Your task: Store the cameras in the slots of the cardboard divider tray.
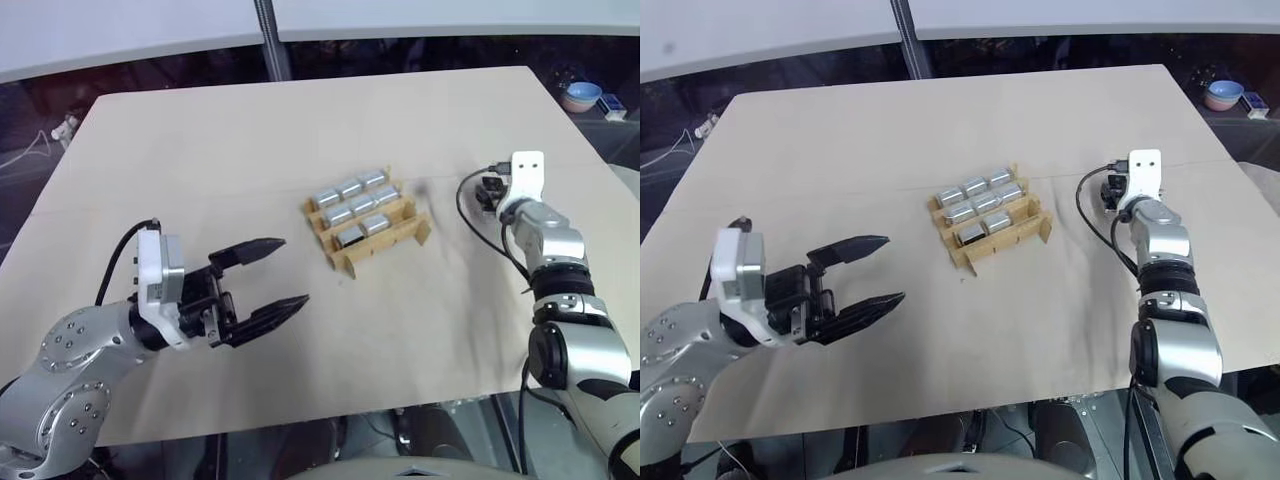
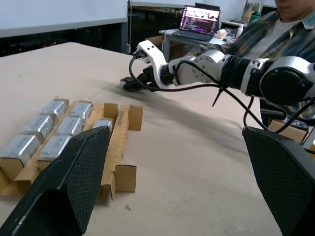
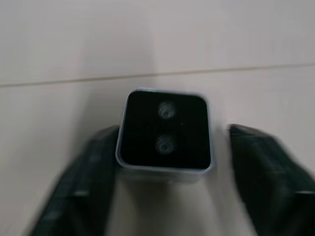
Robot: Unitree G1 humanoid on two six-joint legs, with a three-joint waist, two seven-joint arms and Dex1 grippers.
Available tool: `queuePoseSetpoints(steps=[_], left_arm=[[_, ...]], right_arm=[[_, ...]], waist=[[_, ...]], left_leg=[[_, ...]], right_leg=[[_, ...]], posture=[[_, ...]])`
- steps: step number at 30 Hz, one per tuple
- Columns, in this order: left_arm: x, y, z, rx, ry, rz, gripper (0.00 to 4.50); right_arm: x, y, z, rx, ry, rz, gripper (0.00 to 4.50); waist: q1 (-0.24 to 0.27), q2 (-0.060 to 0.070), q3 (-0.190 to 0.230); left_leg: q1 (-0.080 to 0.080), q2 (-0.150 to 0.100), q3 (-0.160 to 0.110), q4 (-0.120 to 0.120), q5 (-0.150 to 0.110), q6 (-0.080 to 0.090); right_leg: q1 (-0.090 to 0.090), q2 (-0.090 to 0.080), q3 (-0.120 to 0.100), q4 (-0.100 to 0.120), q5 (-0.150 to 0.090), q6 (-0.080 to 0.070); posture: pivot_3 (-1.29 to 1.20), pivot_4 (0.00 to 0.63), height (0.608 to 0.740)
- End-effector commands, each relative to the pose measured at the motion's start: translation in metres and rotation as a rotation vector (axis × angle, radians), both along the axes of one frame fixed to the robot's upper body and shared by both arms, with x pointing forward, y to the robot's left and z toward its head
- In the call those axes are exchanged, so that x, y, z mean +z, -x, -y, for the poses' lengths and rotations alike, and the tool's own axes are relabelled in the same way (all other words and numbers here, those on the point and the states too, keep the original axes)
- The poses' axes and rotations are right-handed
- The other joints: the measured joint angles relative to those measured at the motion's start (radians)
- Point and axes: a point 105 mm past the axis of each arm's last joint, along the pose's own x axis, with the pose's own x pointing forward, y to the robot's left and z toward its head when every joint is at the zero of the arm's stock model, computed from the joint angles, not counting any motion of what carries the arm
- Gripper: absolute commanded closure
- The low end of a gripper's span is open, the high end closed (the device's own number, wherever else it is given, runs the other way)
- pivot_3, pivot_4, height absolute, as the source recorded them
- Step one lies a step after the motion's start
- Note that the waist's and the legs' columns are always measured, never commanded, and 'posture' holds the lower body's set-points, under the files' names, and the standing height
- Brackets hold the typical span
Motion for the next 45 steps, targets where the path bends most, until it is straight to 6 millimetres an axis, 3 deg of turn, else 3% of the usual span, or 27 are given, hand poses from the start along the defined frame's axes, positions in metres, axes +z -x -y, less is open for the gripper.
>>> queuePoseSetpoints(steps=[1, 4, 6, 9, 12, 15, 21, 31, 39, 42, 44, 45], left_arm=[[0.007, 0.002, 0.0, 0.004, -0.013, 0.046, 0.0], [0.01, -0.013, -0.001, 0.117, 0.013, 0.032, 0.0], [0.014, -0.019, 0.001, 0.141, 0.042, -0.02, 0.0], [0.018, -0.029, 0.0, 0.195, 0.086, -0.11, 0.0], [0.034, -0.047, 0.004, 0.144, 0.228, -0.358, 0.0], [0.031, -0.054, 0.015, 0.089, 0.217, -0.538, 0.0], [0.024, -0.056, 0.037, -0.016, 0.156, -0.687, 0.0], [0.029, -0.066, 0.042, -0.023, 0.158, -0.669, 0.0], [0.025, -0.066, 0.047, -0.045, 0.139, -0.655, 3.59], [0.028, -0.067, 0.049, -0.059, 0.143, -0.627, 3.77], [0.032, -0.07, 0.051, -0.065, 0.148, -0.596, 3.77], [0.036, -0.077, 0.053, -0.049, 0.143, -0.558, 3.77]], right_arm=[[0.016, -0.002, -0.005, 0.03, 0.027, 0.06, 2.57], [0.047, 0.013, -0.02, 0.191, 0.137, 0.231, 2.57], [0.067, 0.044, -0.054, 0.451, 0.32, 0.369, 2.57], [0.075, 0.087, -0.095, 0.715, 0.402, 0.445, 2.57], [0.072, 0.147, -0.147, 1.022, 0.597, 0.554, 2.57], [0.07, 0.173, -0.172, 1.153, 0.637, 0.619, 2.57], [0.076, 0.181, -0.194, 1.239, 0.672, 0.698, 2.57], [0.093, 0.186, -0.209, 1.247, 0.675, 0.757, 2.57], [0.113, 0.191, -0.22, 1.25, 0.648, 0.794, 2.6], [0.114, 0.192, -0.222, 1.268, 0.603, 0.764, 2.6], [0.114, 0.193, -0.22, 1.27, 0.54, 0.728, 1.56], [0.108, 0.187, -0.209, 1.219, 0.516, 0.684, 1.3]], waist=[[0.0, 0.0, 0.0], [0.004, 0.0, 0.0], [0.009, 0.0, 0.0], [0.006, 0.0, 0.0], [0.007, -0.001, 0.0], [0.004, -0.003, 0.0], [0.008, -0.005, 0.001], [0.01, -0.005, 0.0], [0.012, -0.006, 0.0], [0.016, -0.006, 0.0], [0.022, -0.006, 0.0], [0.025, -0.006, 0.0]], left_leg=[[0.0, 0.0, 0.0, 0.0, 0.0, 0.0], [0.0, 0.0, 0.0, 0.0, 0.0, 0.0], [-0.002, 0.0, -0.003, 0.0, 0.0, 0.0], [-0.005, 0.0, -0.003, 0.001, 0.0, 0.0], [-0.004, 0.001, -0.004, 0.002, 0.0, 0.0], [0.0, 0.0, -0.003, 0.003, 0.0, -0.001], [0.003, -0.001, -0.003, 0.004, 0.001, -0.002], [0.003, -0.001, -0.003, 0.004, 0.001, -0.002], [0.003, -0.001, -0.003, 0.004, 0.001, -0.002], [0.003, -0.001, -0.003, 0.004, 0.001, -0.002], [0.003, -0.001, -0.003, 0.004, 0.001, -0.002], [0.003, -0.001, -0.004, 0.004, 0.001, -0.002]], right_leg=[[0.0, 0.0, 0.0, 0.0, 0.0, 0.0], [0.0, 0.0, 0.0, 0.0, 0.0, 0.0], [0.0, 0.0, -0.002, -0.001, 0.0, 0.0], [-0.002, 0.0, -0.002, -0.001, 0.0, 0.0], [-0.002, 0.0, -0.003, 0.001, 0.0, 0.001], [0.0, 0.0, -0.002, 0.004, 0.0, 0.001], [0.002, 0.0, -0.002, 0.005, 0.0, 0.001], [0.002, 0.0, -0.001, 0.004, 0.0, 0.0], [0.002, 0.0, -0.002, 0.004, 0.0, 0.0], [0.002, 0.0, -0.002, 0.004, 0.0, 0.0], [0.001, 0.0, -0.002, 0.004, 0.0, 0.0], [0.001, 0.0, -0.002, 0.004, 0.0, 0.0]], posture=[[0.0, 0.15, 0.74], [0.0, 0.15, 0.74], [0.0, 0.15, 0.74], [0.0, 0.15, 0.74], [0.0, 0.15, 0.74], [0.0, 0.15, 0.74], [0.0, 0.15, 0.74], [0.0, 0.15, 0.74], [0.0, 0.15, 0.74], [0.0, 0.15, 0.74], [0.0, 0.15, 0.74], [0.0, 0.15, 0.74]])
